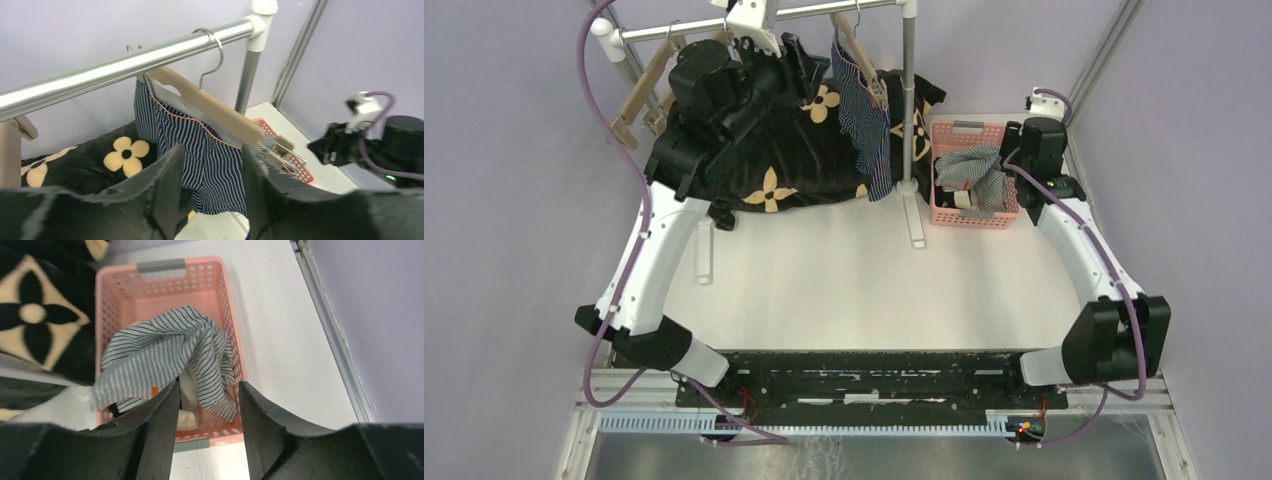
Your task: Remove the underwear clipped to the hanger
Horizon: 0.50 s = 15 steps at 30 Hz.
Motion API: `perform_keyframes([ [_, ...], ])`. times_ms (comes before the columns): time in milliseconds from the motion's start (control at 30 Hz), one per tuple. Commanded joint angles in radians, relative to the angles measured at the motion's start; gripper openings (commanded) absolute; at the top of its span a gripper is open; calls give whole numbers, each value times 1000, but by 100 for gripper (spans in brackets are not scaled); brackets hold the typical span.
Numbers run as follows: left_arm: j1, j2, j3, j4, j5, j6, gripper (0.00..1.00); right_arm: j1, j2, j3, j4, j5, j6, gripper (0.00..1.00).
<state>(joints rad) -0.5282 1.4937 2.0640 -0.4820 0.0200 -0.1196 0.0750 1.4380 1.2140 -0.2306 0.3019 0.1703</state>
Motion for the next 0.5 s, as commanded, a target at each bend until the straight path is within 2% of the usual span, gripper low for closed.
perform_keyframes([
  [0,-16,70,72,33,-54,-43,58,4,-115,-47,35,-103,36,55],
  [300,-22,231,182,89,-15,-112,66,30,-217,-102,24,-137,0,56],
  [467,-22,245,154,158,-7,-139,67,34,-243,-136,52,-170,0,55],
])
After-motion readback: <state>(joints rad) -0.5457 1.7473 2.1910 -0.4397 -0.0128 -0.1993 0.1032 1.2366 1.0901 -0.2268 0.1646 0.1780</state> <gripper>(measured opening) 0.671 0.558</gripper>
